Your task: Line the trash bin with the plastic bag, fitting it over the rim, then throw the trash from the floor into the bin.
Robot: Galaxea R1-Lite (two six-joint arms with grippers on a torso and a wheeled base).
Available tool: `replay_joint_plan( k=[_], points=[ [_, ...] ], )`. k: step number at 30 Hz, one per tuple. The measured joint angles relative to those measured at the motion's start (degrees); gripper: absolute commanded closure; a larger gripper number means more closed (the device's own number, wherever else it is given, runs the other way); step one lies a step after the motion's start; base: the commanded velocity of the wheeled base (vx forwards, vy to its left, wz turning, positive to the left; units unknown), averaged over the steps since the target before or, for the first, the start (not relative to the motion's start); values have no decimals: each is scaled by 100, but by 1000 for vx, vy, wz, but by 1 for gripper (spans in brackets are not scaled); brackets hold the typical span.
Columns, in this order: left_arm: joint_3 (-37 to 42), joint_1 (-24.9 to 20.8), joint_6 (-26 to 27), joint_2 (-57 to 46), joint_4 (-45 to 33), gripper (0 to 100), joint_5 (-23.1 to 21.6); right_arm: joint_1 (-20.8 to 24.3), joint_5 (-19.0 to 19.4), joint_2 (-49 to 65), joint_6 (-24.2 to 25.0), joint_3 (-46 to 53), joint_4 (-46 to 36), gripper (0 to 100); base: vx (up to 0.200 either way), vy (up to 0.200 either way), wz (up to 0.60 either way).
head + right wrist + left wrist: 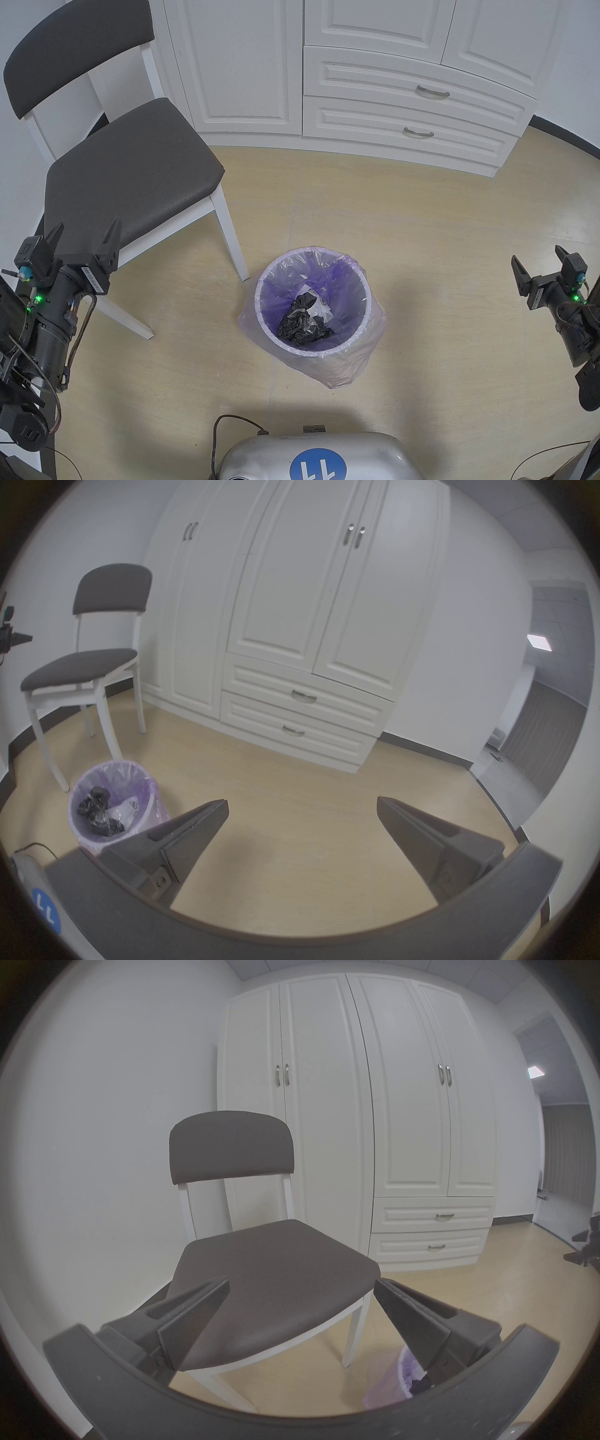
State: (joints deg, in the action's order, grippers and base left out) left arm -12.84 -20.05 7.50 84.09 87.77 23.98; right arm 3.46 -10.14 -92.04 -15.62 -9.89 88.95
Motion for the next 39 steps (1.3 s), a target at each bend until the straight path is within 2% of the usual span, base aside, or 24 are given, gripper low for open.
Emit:
replay_joint_plan(
  k=[7, 12, 18, 29, 33, 39],
  points=[
    [88, -20, 2, -449, -21, 0, -6, 135, -258, 1037, 98, 494, -27, 0, 0, 0, 0],
    [190, -12, 35, -785, -21, 0, -1, 168, -296, 1890, 347, 656, -786, 0, 0, 0, 0],
    [333, -10, 110, -1124, -24, 0, 11, 183, -313, 3055, 605, 619, -2327, 0, 0, 0, 0],
    [490, -4, 276, -1612, -29, 0, 49, 180, -291, 5585, 974, -28, -6374, 0, 0, 0, 0],
    [518, -6, 462, -1808, -33, 0, 65, 149, -296, 6467, 1190, -306, -7158, 0, 0, 0, 0],
    [527, 21, 884, -2205, -33, 0, 76, -16, -313, 7536, 1352, -444, -7446, 0, 0, 0, 0]
  ],
)
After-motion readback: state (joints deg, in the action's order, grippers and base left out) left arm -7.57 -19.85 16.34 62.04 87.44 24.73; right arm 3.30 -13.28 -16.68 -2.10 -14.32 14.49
